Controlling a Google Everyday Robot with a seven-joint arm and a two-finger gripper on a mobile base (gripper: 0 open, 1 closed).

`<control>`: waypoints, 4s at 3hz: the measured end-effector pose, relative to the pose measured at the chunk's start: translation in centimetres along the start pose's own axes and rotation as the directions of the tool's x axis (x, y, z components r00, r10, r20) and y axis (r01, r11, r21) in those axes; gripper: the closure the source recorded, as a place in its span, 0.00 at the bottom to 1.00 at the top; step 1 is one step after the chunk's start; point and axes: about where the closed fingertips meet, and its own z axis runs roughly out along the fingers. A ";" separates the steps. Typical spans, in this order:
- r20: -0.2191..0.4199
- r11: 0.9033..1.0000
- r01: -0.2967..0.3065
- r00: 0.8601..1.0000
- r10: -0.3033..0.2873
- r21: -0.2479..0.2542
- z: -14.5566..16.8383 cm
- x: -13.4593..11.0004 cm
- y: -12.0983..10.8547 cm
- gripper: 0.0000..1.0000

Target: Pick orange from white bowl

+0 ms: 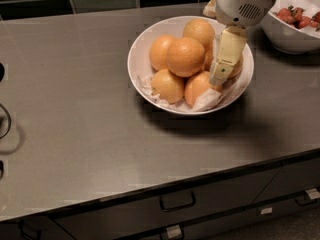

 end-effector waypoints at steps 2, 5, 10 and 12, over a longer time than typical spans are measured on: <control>0.054 1.000 0.005 0.999 -0.004 -0.025 2.5 -2.1 -0.3 0.00; 0.068 0.998 0.019 0.998 -0.015 -0.059 4.1 -3.4 -0.2 0.41; 0.060 0.996 -0.001 0.998 0.006 -0.084 6.3 -3.3 -0.6 0.53; 0.060 0.996 -0.001 0.998 0.006 -0.084 6.3 -3.4 -0.6 0.98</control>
Offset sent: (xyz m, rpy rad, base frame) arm 0.0138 0.0413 -0.0265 0.0661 0.0451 0.0473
